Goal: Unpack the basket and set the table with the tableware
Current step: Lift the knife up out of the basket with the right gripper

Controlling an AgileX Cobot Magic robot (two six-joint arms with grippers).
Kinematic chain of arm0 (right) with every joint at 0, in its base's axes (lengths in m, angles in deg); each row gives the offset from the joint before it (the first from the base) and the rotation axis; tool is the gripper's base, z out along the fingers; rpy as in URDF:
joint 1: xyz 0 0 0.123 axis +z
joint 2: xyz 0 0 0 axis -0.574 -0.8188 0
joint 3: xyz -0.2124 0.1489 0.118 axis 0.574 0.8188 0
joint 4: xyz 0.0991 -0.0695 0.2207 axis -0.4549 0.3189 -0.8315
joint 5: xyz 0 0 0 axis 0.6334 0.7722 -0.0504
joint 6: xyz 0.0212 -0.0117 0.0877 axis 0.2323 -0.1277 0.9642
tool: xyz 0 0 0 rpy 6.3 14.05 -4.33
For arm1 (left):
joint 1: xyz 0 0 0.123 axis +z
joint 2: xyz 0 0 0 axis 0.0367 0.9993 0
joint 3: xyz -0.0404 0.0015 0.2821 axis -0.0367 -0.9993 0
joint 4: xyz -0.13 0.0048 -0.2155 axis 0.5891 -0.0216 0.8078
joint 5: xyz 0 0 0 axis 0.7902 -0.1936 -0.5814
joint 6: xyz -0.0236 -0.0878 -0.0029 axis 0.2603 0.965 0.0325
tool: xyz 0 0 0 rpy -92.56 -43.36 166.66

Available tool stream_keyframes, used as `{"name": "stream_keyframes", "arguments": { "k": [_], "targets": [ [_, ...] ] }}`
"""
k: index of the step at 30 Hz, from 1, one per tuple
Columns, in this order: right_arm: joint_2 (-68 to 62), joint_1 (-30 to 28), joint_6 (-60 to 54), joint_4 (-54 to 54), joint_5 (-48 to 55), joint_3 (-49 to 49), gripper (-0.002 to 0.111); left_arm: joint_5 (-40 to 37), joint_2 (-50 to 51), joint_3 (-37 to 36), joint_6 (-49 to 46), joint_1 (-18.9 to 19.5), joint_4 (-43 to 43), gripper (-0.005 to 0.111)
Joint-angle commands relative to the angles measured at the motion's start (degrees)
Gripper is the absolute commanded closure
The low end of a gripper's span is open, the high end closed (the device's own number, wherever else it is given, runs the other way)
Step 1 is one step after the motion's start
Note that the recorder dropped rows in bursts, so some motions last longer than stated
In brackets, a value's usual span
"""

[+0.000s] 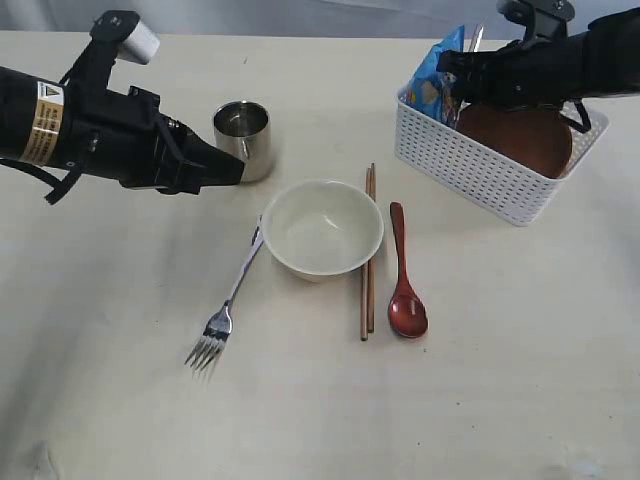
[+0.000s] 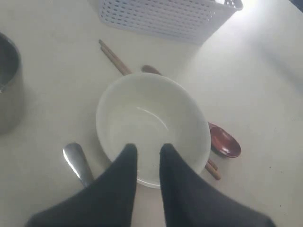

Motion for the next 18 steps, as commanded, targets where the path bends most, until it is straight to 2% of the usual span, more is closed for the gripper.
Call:
{"name": "stream_keyframes", "arguments": {
  "k": [1, 18],
  "targets": [
    [-0.26, 0.17, 0.02, -0.31, 0.37, -0.05, 0.107, 0.39, -0.46, -0.28, -0.21, -0.42, 0.64, 0.089],
    [4.54, 0.17, 0.45, 2.13, 1.99, -0.05, 0.109, 0.04, -0.46, -0.28, -0.80, -0.42, 0.64, 0.089]
  ]
}}
